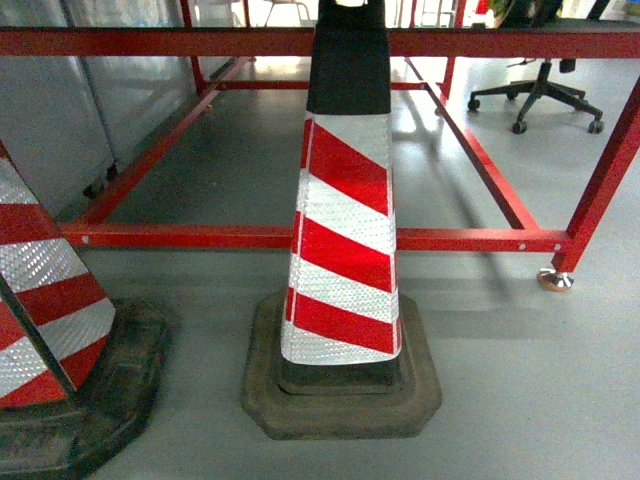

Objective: Sort blue parts and orange caps into right shelf containers

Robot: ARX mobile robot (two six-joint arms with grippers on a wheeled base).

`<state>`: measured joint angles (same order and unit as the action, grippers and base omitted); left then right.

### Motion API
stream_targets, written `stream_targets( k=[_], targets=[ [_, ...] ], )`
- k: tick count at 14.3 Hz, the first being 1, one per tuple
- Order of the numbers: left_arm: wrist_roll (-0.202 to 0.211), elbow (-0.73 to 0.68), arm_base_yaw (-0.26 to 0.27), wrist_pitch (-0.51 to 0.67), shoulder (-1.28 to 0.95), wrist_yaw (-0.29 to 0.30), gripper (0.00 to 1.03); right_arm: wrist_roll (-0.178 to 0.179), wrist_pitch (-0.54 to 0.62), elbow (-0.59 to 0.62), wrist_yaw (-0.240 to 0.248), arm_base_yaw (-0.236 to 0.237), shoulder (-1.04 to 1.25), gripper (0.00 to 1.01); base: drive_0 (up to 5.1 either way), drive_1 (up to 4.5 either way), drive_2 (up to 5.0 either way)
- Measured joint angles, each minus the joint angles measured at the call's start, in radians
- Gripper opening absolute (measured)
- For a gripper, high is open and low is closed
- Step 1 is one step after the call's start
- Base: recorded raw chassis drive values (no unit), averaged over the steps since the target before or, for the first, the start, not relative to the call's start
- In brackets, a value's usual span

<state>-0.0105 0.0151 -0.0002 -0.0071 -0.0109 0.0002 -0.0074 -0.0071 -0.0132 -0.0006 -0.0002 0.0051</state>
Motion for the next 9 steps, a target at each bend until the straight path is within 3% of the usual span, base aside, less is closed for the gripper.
stream_targets(
  k=[9],
  targets=[
    [0.000, 0.000, 0.000, 0.002, 0.000, -0.001, 0.98, 0.007, 0.002, 0.000, 0.000, 0.000, 0.000, 0.98, 0.0, 0.00, 0.0]
  ],
)
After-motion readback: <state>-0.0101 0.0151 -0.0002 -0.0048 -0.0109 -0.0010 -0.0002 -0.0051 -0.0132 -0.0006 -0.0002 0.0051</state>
